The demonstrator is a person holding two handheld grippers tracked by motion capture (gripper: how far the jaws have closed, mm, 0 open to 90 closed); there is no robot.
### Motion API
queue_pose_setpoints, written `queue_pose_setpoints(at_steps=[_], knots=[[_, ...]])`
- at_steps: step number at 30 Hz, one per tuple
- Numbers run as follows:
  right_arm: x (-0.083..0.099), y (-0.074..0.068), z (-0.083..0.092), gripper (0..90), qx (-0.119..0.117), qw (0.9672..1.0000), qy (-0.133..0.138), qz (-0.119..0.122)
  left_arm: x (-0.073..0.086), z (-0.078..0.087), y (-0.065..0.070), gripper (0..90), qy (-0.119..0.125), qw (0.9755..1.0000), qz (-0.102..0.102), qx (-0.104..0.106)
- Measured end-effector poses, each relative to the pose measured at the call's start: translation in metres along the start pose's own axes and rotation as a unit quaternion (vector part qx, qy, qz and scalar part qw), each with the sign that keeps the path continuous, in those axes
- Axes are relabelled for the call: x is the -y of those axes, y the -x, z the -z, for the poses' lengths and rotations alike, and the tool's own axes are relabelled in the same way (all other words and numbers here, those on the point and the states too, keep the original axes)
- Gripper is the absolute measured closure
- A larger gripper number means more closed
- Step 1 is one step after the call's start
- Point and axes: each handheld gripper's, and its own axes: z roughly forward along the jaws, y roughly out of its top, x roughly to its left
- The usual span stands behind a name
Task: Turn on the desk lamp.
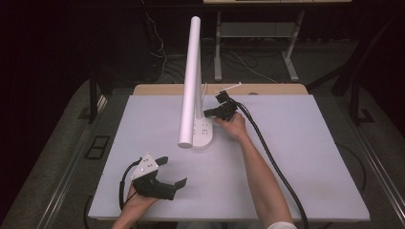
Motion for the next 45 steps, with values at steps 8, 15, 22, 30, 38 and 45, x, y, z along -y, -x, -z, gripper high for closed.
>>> queue_pose_setpoints(at_steps=[8, 15, 22, 30, 38, 45], knots=[[0.0021, 0.0006, 0.0004, 89.2, -0.005, 1.0000, 0.003, -0.006, 0.0000, -0.0003, 0.0008, 0.0, 0.000, 1.0000, -0.001, 0.000], [0.0044, 0.0000, 0.0005, 89.4, -0.005, 1.0000, 0.007, 0.001, 0.0002, -0.0010, 0.0007, 0.0, 0.000, 1.0000, -0.001, 0.001], [0.0064, 0.0010, 0.0006, 89.4, -0.008, 0.9999, 0.011, -0.003, 0.0003, -0.0009, 0.0010, 0.0, -0.002, 1.0000, -0.003, 0.002], [0.0082, 0.0009, 0.0008, 89.4, -0.008, 0.9998, 0.017, -0.006, 0.0003, -0.0008, 0.0009, 0.0, -0.002, 1.0000, -0.002, 0.002], [0.0067, 0.0016, 0.0018, 89.3, -0.009, 0.9997, 0.016, -0.014, 0.0001, 0.0004, 0.0008, 0.0, 0.002, 1.0000, 0.000, 0.003], [0.0054, 0.0013, 0.0071, 89.3, 0.003, 0.9998, 0.019, -0.007, -0.0001, 0.0009, 0.0001, 0.0, 0.005, 1.0000, 0.002, 0.001]])
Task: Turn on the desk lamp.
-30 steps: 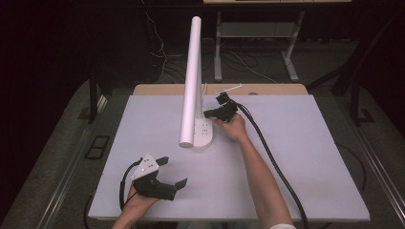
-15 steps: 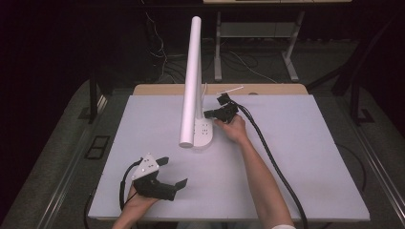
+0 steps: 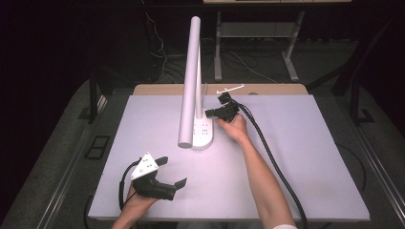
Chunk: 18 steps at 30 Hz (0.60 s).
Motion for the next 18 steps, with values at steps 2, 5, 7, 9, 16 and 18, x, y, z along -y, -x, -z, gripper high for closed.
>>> queue_pose_setpoints(at_steps=[2, 5, 7, 9, 16, 18], knots=[[-0.002, 0.000, 0.004, 89.3, 0.000, 1.0000, 0.007, 0.003, 0.000, 0.000, 0.000, 0.0, -0.002, 1.0000, -0.003, 0.000], [-0.006, -0.002, 0.013, 89.3, -0.001, 0.9999, 0.012, 0.008, 0.000, 0.000, 0.000, 0.0, -0.003, 1.0000, -0.004, 0.000], [-0.008, -0.002, 0.020, 89.3, 0.001, 0.9999, 0.014, 0.007, 0.000, 0.000, 0.000, 0.0, -0.002, 1.0000, -0.003, 0.000], [-0.010, -0.002, 0.027, 89.3, 0.006, 0.9999, 0.014, 0.008, 0.000, 0.000, 0.000, 0.0, -0.003, 1.0000, -0.004, 0.000], [-0.013, -0.002, 0.055, 89.3, 0.020, 0.9994, 0.016, 0.022, 0.000, -0.001, 0.002, 0.0, -0.005, 1.0000, -0.006, 0.001], [-0.013, -0.001, 0.064, 89.3, 0.022, 0.9993, 0.019, 0.023, 0.000, -0.002, 0.002, 0.0, -0.004, 1.0000, -0.005, 0.000]])
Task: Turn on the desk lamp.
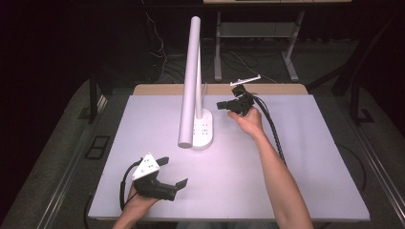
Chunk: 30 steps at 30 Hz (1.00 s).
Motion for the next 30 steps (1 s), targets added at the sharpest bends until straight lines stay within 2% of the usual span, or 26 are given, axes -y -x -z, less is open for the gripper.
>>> queue_pose_setpoints(at_steps=[13, 14, 21, 25, 30], knots=[[0.015, 0.001, 0.057, 89.2, 0.019, 0.9997, 0.001, 0.015, 0.001, -0.002, 0.001, 0.0, -0.007, 1.0000, -0.002, -0.001], [0.017, 0.001, 0.063, 87.1, 0.018, 0.9997, 0.003, 0.015, 0.001, -0.002, 0.001, 0.0, -0.007, 1.0000, -0.002, -0.001], [0.033, -0.012, 0.096, 49.5, 0.025, 0.9994, 0.017, 0.014, 0.001, -0.003, 0.002, 0.0, -0.010, 0.9999, -0.003, -0.001], [0.044, -0.019, 0.109, 30.5, 0.035, 0.9991, 0.019, 0.017, 0.001, -0.003, 0.002, 0.0, -0.009, 0.9999, -0.004, -0.002], [0.060, -0.027, 0.121, 2.1, 0.042, 0.9987, 0.023, 0.017, 0.001, -0.003, 0.003, 0.0, -0.015, 0.9999, -0.009, 0.000]])
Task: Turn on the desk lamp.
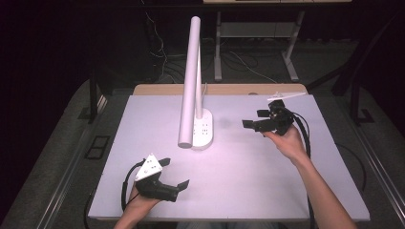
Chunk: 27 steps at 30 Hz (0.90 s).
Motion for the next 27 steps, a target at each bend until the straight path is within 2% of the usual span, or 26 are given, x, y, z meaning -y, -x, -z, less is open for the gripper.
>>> queue_pose_setpoints(at_steps=[13, 15, 17, 20, 22, 23, 27], knots=[[0.044, -0.016, 0.042, 0.0, -0.010, 0.9996, 0.024, -0.007, 0.000, 0.000, -0.001, 0.0, 0.001, 1.0000, 0.000, -0.002], [0.056, -0.019, 0.050, 0.0, -0.016, 0.9994, 0.030, -0.009, 0.000, 0.000, -0.001, 0.0, 0.002, 1.0000, 0.002, -0.003], [0.059, -0.020, 0.052, 0.0, -0.015, 0.9994, 0.030, -0.009, 0.000, 0.001, -0.001, 0.0, 0.002, 1.0000, 0.001, -0.003], [0.077, -0.024, 0.058, 0.0, -0.014, 0.9994, 0.029, -0.014, 0.000, 0.001, -0.001, 0.0, 0.002, 1.0000, 0.000, -0.003], [0.080, -0.024, 0.059, 0.1, -0.014, 0.9994, 0.029, -0.015, 0.000, 0.001, -0.001, 0.0, 0.003, 1.0000, 0.000, -0.004], [0.091, -0.026, 0.061, 0.1, -0.014, 0.9993, 0.030, -0.020, 0.000, 0.002, -0.001, 0.0, 0.003, 1.0000, 0.001, -0.004], [0.109, -0.027, 0.063, 0.1, -0.009, 0.9993, 0.026, -0.027, 0.000, 0.001, 0.000, 0.0, 0.002, 1.0000, 0.000, -0.004]])
